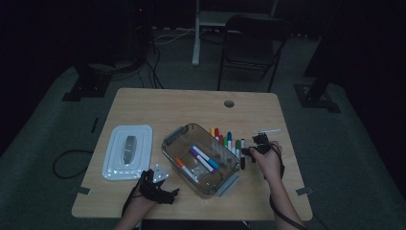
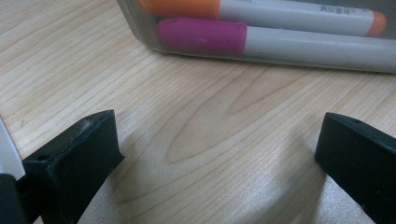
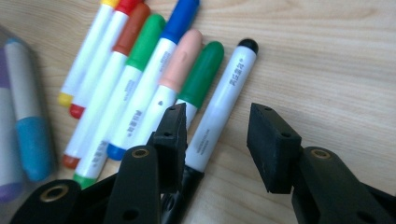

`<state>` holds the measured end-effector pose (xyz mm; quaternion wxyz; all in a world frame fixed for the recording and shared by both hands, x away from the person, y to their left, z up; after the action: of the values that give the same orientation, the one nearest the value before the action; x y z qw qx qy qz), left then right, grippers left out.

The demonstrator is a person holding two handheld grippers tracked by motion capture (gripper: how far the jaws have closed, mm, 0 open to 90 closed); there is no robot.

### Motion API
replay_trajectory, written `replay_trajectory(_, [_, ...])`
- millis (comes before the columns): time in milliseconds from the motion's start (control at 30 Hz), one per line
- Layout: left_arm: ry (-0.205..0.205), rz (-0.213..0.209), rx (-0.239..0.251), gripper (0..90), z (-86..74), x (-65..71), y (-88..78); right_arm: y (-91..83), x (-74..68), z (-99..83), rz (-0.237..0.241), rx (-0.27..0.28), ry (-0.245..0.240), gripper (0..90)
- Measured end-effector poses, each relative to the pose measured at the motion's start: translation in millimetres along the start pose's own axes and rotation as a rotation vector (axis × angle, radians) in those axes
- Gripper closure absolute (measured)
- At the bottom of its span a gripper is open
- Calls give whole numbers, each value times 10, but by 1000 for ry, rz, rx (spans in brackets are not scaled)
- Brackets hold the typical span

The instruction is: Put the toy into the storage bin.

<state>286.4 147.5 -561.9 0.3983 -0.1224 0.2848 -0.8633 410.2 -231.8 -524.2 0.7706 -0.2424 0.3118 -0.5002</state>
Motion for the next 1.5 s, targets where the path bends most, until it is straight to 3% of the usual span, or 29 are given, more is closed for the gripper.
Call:
replay_trajectory(133, [0,0,0,5,0,0,0,89,17,-48,-18,-24,12,597])
replay_trajectory(300, [0,0,1,5,-1,0,1,100,70,-75,-77,-28,27,745])
replay_trajectory(367, [0,0,1,5,-1,0,1,92,88,-77,-100,-25,34,762])
replay_trajectory(533, [0,0,1,5,-1,0,1,19,141,-63,-87,-6,77,764])
replay_trajectory(767, [0,0,1,5,-1,0,1,-298,72,58,-27,53,84,763])
replay_trajectory(900, [0,0,1,5,0,0,0,-479,-36,161,9,85,66,764])
replay_trajectory(1133, [-1,0,1,5,0,1,1,-774,-375,375,114,133,7,764])
replay_trajectory(1500, [-2,0,2,5,1,1,1,-969,-987,601,277,149,-101,763])
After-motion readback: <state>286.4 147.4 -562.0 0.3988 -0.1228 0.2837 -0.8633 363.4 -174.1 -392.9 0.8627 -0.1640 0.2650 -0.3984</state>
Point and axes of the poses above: each handheld gripper's, and its own axes: y roughly forward along the jaws, z roughly out of its top, x roughly to its right, the point moved 2 cm from there along y, roughly forward along the jaws, and after that the axes turned 11 degrees about x, right-handed, at the moved point
